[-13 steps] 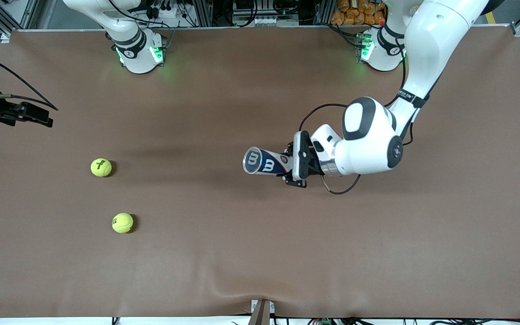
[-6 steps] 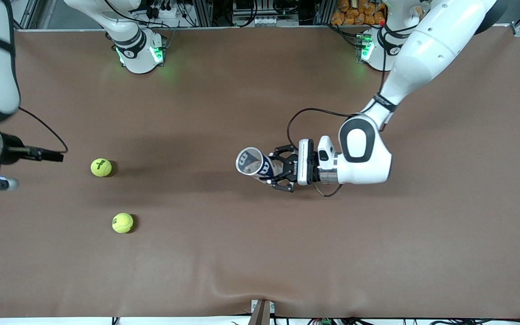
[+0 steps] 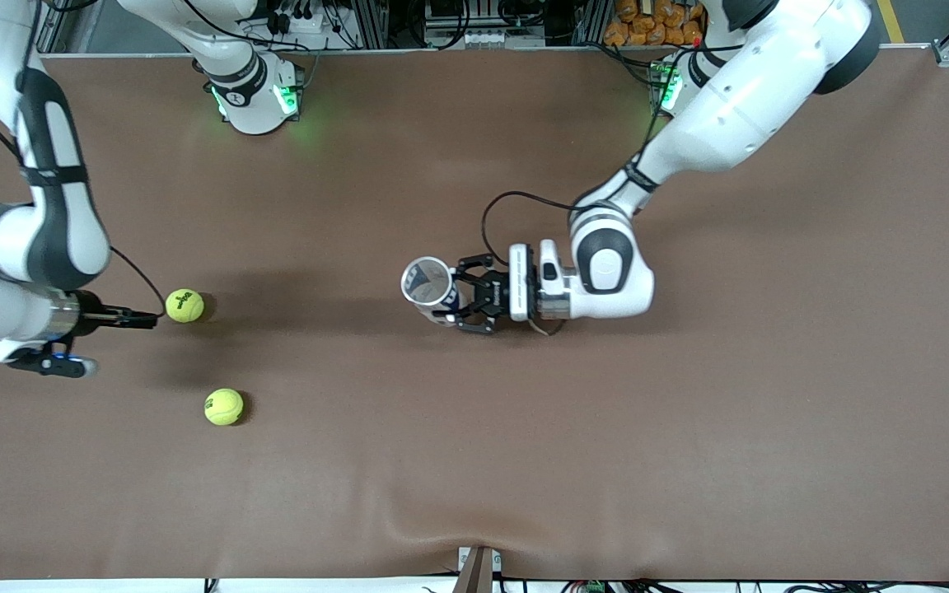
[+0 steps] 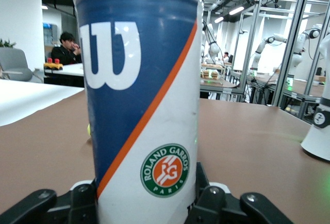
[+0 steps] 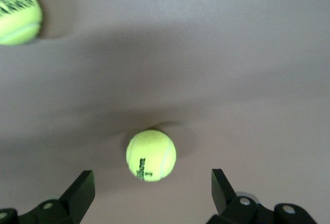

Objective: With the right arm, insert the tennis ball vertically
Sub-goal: 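Hold the can upright while the right gripper grasps the Wilson ball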

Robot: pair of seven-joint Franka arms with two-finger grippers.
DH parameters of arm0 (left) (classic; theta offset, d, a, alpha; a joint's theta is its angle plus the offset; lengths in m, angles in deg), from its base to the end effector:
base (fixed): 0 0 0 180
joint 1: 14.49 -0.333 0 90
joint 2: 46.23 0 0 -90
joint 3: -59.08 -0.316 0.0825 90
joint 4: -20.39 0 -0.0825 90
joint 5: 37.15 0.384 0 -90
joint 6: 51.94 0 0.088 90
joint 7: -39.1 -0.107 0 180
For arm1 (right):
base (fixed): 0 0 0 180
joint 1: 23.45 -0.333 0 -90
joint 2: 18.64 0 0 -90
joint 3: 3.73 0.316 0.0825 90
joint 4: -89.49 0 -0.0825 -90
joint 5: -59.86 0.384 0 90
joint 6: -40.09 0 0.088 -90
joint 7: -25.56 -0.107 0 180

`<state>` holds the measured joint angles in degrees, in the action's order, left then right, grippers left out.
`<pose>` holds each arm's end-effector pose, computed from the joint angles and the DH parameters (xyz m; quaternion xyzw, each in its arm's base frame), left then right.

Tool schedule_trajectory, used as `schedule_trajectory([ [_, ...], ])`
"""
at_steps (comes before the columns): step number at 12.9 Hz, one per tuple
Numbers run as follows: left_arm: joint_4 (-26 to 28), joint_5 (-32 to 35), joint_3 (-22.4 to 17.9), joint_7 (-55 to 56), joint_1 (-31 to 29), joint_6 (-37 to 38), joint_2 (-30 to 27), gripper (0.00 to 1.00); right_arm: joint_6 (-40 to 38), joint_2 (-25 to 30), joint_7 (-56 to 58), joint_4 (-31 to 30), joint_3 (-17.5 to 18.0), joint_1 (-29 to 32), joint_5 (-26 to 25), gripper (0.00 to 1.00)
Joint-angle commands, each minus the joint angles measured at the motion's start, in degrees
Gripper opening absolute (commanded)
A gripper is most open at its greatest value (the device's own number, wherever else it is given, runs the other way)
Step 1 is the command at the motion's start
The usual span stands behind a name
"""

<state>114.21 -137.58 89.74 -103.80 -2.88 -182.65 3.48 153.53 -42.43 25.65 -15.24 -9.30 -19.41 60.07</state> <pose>0.5321 -0.4461 0.1813 0.5429 -0.4966 0.4530 0.5035 0.6040 -0.0987 0.2891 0.9879 -0.0817 -0.1313 0.0073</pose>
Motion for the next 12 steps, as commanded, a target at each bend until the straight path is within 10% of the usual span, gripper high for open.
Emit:
schedule_trajectory([
  [1,-2.68,-4.24,0.37,-3.79,1.91,-0.34,2.59,0.64,2.82,1.21,-0.70,-5.55,0.47,0.36,-0.57,1.00],
  [6,-6.80,-20.04,-7.62,-13.88,13.43,-0.34,6.71,0.64,12.06,1.03,-0.79,-13.03,0.47,0.00,0.14,1.00],
  [12,-8.22,-19.63,-10.61,-15.39,14.84,-0.17,8.04,0.65,13.30,-1.43,-0.87,-13.13,0.56,0.44,4.16,1.00],
])
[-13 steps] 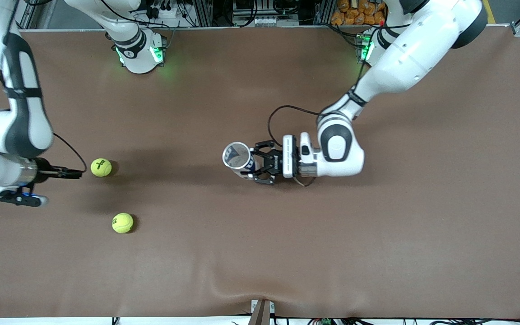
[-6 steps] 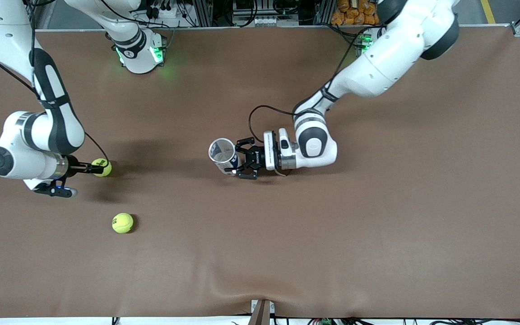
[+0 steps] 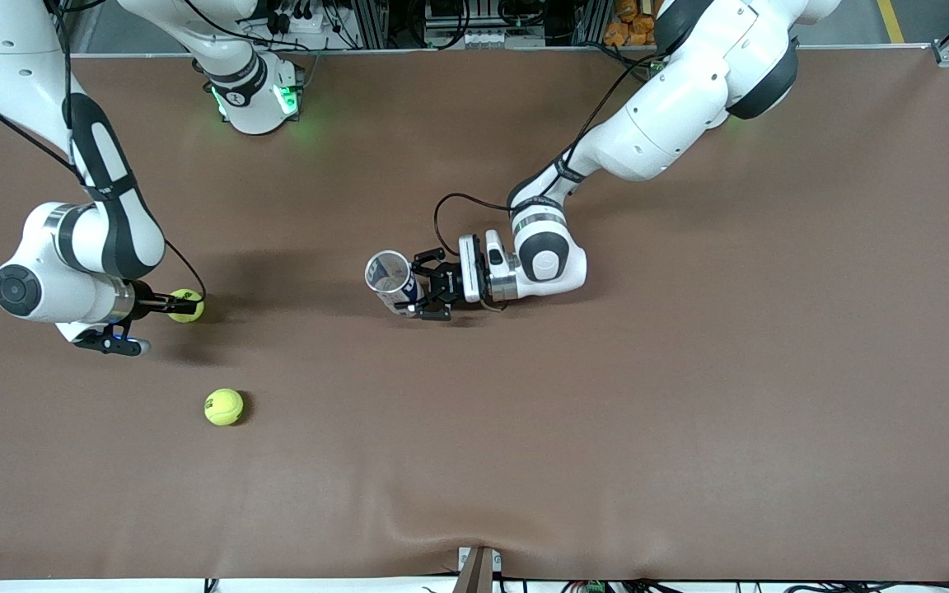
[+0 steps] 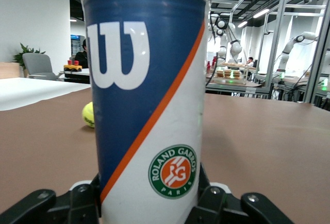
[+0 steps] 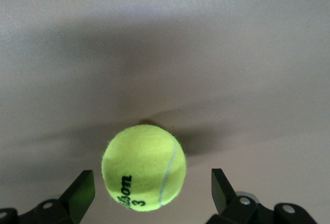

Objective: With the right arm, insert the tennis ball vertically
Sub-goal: 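Hold the can upright while the right gripper grasps the Wilson ball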

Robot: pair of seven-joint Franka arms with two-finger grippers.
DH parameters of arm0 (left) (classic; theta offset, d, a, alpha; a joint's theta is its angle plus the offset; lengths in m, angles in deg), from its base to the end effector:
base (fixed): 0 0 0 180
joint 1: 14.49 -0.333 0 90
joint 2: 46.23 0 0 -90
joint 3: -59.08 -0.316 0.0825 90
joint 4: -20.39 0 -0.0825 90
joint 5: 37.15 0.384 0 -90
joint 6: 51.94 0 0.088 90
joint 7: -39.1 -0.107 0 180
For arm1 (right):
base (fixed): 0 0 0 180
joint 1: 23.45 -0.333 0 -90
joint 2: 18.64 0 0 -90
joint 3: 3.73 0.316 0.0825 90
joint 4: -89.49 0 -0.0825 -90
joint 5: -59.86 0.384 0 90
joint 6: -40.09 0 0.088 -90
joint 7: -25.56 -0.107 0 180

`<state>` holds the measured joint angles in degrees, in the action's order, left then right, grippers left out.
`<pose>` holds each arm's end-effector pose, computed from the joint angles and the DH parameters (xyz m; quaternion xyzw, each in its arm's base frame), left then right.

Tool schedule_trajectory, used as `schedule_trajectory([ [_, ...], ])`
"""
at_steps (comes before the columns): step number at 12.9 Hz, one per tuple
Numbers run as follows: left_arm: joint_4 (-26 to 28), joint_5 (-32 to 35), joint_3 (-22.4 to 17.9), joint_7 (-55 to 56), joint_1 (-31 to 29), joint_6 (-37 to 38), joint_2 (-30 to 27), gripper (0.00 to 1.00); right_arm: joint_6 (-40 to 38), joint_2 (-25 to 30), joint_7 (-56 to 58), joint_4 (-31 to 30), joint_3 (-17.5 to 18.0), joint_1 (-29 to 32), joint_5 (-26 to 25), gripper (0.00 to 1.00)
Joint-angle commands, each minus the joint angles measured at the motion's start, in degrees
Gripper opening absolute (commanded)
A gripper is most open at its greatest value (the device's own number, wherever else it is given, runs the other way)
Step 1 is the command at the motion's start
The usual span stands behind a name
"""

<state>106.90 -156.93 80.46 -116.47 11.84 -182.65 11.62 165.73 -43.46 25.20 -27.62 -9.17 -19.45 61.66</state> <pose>0.4916 -0.5072 0.1043 0.5608 -0.4701 0.4911 0.4726 0.5565 -0.0915 0.2074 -0.9856 0.0939 0.1408 0.0022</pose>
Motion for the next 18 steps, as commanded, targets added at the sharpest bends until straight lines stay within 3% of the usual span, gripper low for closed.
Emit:
schedule_trajectory([
  [1,-0.91,-0.28,-1.43,-2.72,0.30,-0.16,0.07,0.65,1.09,-0.93,-0.42,-0.75,0.43,0.39,3.72,1.00],
  [4,-0.91,-0.36,-1.43,-2.72,0.48,-0.16,0.33,0.65,1.09,-1.20,-0.07,-0.66,0.43,0.56,3.82,1.00],
  [7,-0.74,-0.36,-1.43,-3.25,0.04,0.10,0.34,0.65,1.09,-1.11,0.02,-0.57,0.43,0.56,3.82,0.61],
  [8,-0.74,-0.36,-1.43,-3.25,0.04,0.19,0.42,0.65,0.75,-0.85,-0.07,-0.40,0.43,0.56,3.82,0.56],
  [10,-0.65,-0.36,-1.43,-3.25,0.04,0.19,0.42,0.65,-1.61,0.98,-0.42,1.26,0.43,0.13,3.82,0.54],
  [13,-0.65,-0.36,-1.43,-3.25,-0.14,0.27,0.42,0.65,-17.23,2.40,-1.21,11.52,0.52,0.30,3.91,0.48],
  [15,-0.56,-0.36,-1.43,-3.25,-0.14,0.19,0.42,0.65,-21.22,4.68,-1.39,14.27,0.60,0.04,4.17,0.46],
  [18,-0.56,-0.36,-1.43,-3.25,-0.14,0.28,0.34,0.65,-25.87,9.59,-6.55,14.46,0.69,-2.76,10.48,0.46],
])
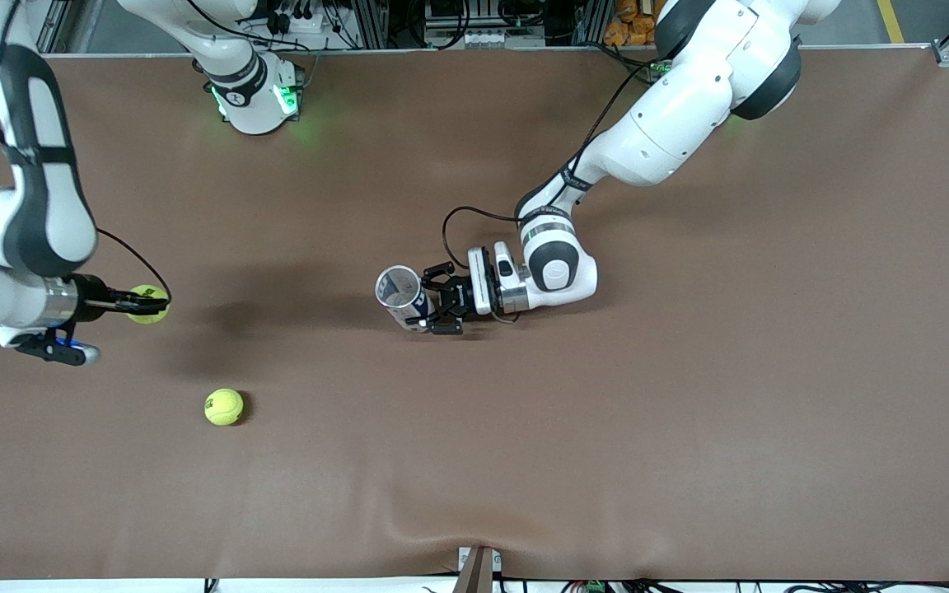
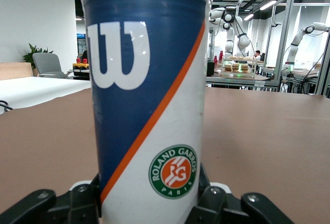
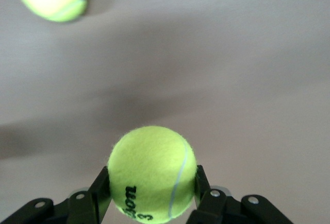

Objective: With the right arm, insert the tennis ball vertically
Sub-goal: 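Carry the Wilson ball with the right gripper over the can opening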

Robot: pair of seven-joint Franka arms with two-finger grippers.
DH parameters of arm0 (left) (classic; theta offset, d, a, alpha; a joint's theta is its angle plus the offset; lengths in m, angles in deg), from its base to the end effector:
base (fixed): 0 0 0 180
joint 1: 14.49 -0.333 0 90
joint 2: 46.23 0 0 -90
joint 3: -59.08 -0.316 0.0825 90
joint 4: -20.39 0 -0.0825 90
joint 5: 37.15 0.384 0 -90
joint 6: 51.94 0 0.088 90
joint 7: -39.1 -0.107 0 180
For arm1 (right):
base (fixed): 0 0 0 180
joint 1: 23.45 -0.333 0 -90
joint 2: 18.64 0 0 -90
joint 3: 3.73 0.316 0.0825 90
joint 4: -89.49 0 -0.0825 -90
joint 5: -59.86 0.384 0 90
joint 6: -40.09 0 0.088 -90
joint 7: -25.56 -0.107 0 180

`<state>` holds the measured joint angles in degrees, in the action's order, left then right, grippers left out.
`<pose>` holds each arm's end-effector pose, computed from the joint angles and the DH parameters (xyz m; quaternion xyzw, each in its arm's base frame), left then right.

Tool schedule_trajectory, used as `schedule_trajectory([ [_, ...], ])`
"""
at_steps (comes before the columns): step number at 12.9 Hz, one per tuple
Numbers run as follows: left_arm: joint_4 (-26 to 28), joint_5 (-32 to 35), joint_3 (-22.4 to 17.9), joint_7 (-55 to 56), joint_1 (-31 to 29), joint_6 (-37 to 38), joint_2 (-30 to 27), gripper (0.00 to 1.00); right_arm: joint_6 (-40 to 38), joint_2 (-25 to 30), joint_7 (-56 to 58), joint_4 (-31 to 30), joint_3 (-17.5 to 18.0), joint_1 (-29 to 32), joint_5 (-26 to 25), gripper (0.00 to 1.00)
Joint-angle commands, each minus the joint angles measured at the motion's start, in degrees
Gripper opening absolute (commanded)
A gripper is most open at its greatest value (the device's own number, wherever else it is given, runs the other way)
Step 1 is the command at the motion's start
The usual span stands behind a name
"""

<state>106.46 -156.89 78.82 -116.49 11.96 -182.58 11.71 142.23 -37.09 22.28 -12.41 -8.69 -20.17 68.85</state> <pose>0.5030 -0.4966 0.1007 0.5643 -0.4740 0.4949 0.4604 0.5981 -0.0697 0.3559 -0.9776 0.1271 0.1542 0.0660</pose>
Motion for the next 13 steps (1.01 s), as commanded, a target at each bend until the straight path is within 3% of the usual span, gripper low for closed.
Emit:
schedule_trajectory([
  [1,-0.12,-0.41,0.21,-3.32,-0.25,0.30,0.25,0.65,-3.43,4.81,-7.66,-0.76,0.21,-4.05,4.62,0.46],
  [3,0.14,-0.41,0.21,-3.40,-0.43,3.01,0.42,0.65,-3.27,6.41,-17.93,-0.58,0.30,-10.89,5.16,0.47],
  [6,0.32,-0.41,0.21,-3.93,-0.78,4.16,0.42,0.65,-3.00,5.62,-33.23,5.11,0.13,-20.39,9.11,0.47],
  [10,0.32,-0.41,0.12,-4.28,-0.78,4.17,0.86,0.65,-3.00,0.71,-53.09,13.38,0.13,-30.77,9.29,0.47],
  [13,0.32,-0.41,0.03,-5.60,-0.78,4.17,1.30,0.65,-2.74,-2.28,-63.22,14.36,0.13,-36.93,8.68,0.47],
])
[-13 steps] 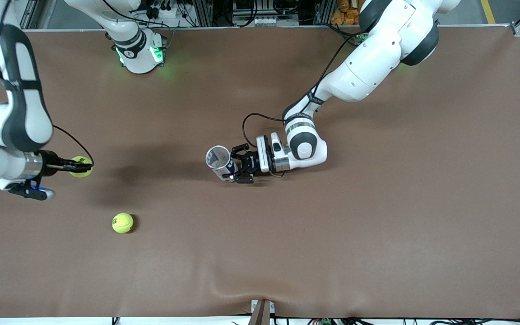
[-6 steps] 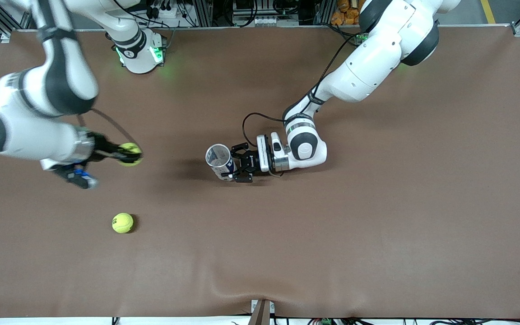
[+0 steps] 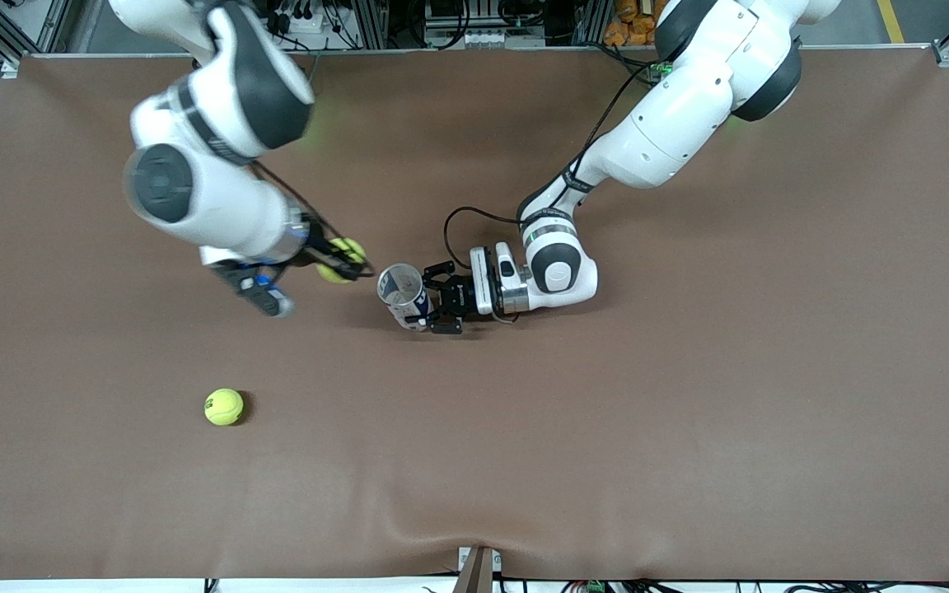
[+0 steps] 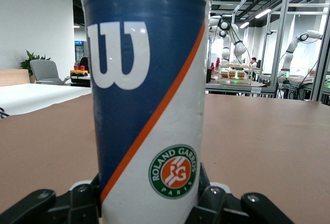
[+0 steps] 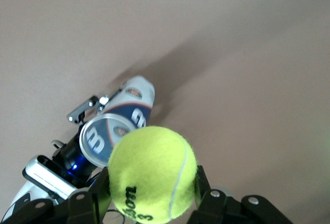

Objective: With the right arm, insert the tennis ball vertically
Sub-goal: 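Carry the Wilson ball with the right gripper over the can opening, then release the ball into the can and withdraw the right gripper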

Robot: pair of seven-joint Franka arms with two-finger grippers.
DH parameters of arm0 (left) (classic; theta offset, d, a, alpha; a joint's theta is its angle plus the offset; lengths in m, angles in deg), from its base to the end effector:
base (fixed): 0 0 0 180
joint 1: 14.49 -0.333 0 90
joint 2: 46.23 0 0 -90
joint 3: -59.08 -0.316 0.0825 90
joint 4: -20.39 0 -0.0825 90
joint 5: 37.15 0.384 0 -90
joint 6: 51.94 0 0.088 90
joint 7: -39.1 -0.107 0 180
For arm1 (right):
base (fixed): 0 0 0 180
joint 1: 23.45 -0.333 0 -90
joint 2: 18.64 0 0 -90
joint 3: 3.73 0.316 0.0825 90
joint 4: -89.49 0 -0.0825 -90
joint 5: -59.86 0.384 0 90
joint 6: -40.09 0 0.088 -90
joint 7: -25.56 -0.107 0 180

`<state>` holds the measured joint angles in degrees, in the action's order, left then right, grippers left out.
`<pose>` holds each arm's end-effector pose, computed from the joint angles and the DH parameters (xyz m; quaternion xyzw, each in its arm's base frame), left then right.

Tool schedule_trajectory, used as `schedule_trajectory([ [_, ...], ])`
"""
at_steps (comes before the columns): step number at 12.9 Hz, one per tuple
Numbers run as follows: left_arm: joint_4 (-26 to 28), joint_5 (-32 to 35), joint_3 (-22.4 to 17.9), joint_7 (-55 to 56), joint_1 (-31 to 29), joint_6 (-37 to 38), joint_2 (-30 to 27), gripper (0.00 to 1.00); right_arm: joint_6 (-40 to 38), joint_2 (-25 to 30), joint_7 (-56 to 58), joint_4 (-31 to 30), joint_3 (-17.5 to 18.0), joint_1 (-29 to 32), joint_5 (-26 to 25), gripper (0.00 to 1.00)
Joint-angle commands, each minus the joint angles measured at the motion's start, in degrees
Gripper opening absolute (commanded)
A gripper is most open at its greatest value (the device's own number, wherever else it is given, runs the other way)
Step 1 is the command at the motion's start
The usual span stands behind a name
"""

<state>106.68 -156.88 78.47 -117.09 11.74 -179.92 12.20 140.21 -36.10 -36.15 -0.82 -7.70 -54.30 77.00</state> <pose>0.5026 -0.4952 0.0967 0.5527 -0.4709 0.5013 0.4706 0.5553 0.3164 0.4570 -0.9324 0.3291 0.1406 0.0504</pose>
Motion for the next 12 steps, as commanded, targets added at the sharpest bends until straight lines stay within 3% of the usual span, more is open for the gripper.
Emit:
schedule_trajectory([
  [1,0.10,-0.41,0.38,-5.09,-0.56,1.51,0.90,0.65,0.67,-4.33,-6.39,2.78,-0.86,-3.68,0.43,0.47],
  [9,0.10,-0.41,0.38,-5.18,-0.56,1.51,1.16,0.65,4.03,-12.06,-11.76,10.41,-0.95,-5.10,-0.71,0.47],
  [12,0.10,-0.41,0.38,-5.18,-0.56,1.51,1.16,0.65,3.77,-12.16,-11.76,10.34,-0.95,-5.45,-3.16,0.48],
])
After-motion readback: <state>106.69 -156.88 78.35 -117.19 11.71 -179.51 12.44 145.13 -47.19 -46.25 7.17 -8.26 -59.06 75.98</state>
